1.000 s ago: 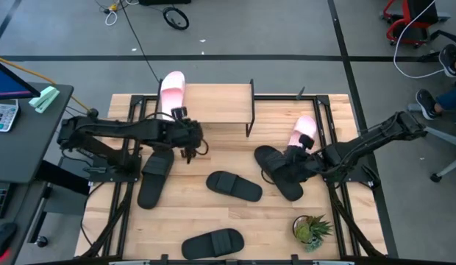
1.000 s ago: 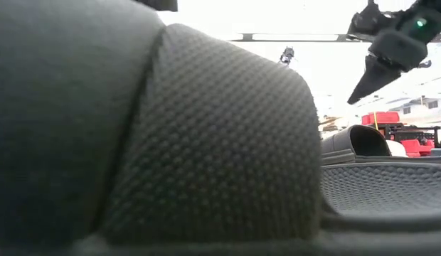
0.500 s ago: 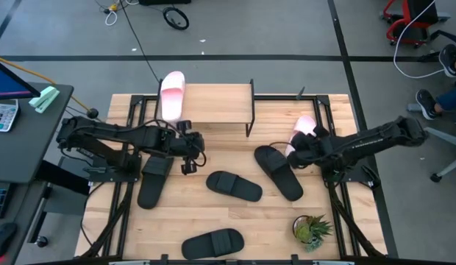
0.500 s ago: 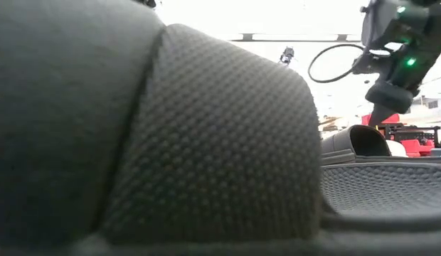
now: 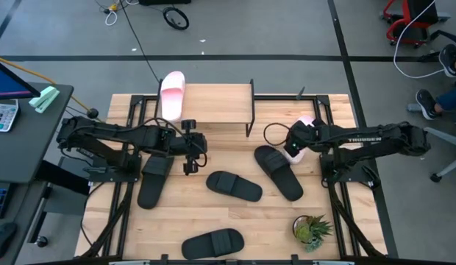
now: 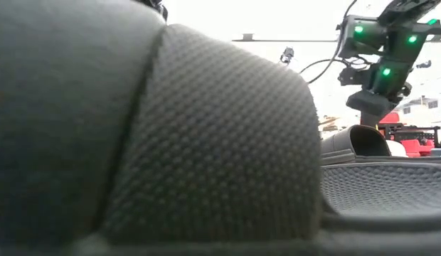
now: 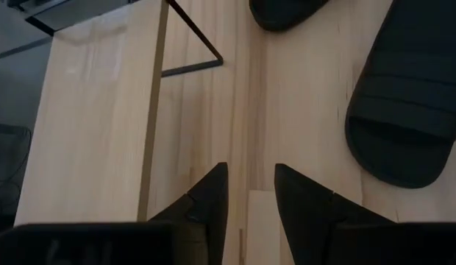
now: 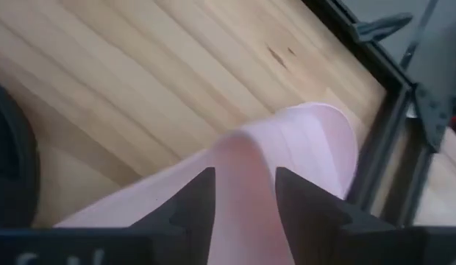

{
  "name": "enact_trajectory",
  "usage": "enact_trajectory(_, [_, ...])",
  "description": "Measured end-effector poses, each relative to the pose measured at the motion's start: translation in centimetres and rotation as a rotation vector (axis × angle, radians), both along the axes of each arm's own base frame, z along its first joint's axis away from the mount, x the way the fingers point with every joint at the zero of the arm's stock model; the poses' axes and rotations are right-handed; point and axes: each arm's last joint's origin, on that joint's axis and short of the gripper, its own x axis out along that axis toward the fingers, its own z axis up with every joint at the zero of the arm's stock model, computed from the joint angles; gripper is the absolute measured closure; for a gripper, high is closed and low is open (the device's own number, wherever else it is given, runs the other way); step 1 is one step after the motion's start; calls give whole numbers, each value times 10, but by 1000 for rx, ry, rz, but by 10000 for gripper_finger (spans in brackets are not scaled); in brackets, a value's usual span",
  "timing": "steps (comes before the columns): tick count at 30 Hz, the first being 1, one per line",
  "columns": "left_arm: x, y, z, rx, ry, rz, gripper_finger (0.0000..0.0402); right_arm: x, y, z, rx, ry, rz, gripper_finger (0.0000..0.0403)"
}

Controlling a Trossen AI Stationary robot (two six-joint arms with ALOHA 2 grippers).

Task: Pick and place slides into the shelf
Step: Put the pink slide on the shelf

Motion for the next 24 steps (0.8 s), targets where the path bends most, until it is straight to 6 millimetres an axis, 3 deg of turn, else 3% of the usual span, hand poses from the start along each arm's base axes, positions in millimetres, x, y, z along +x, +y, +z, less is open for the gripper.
enact_trajectory(4, [0,0,0,0,-3,0,287,10,-4,2,55,-138,-8,238])
enact_trajectory(14, [0,0,0,1,-1,-2,278,9,-2,3,178,-170,-39,239])
enact_trajectory(24, [2,0,1,-1,-24,-2,283,33,-8,63,93,-235,113,238])
